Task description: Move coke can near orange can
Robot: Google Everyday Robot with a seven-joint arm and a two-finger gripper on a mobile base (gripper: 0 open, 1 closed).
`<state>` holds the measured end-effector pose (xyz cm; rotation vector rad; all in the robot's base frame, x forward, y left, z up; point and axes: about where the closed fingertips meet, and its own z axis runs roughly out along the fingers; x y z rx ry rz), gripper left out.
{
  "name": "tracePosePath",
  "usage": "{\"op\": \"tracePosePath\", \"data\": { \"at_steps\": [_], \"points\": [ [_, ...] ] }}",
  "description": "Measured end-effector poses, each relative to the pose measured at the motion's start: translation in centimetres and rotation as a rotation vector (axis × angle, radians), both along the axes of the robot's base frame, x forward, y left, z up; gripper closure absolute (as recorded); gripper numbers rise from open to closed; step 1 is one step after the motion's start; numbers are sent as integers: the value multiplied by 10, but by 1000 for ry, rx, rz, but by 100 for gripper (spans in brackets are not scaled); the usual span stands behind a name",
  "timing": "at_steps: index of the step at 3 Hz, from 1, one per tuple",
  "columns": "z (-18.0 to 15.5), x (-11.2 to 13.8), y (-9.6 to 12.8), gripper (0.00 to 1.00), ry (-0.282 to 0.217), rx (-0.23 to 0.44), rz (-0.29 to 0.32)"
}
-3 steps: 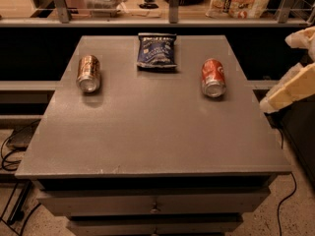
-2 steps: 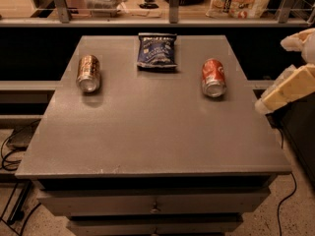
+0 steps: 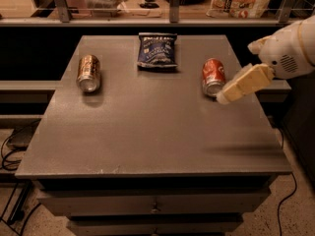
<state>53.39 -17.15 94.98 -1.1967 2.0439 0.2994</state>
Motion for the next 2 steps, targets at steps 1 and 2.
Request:
{"op": "tracePosePath", "data": {
  "at_steps": [1, 2],
  "points": [
    [-14, 27, 16, 0, -14, 31, -57],
    [-12, 34, 18, 0, -29, 41, -78]
  ]
}}
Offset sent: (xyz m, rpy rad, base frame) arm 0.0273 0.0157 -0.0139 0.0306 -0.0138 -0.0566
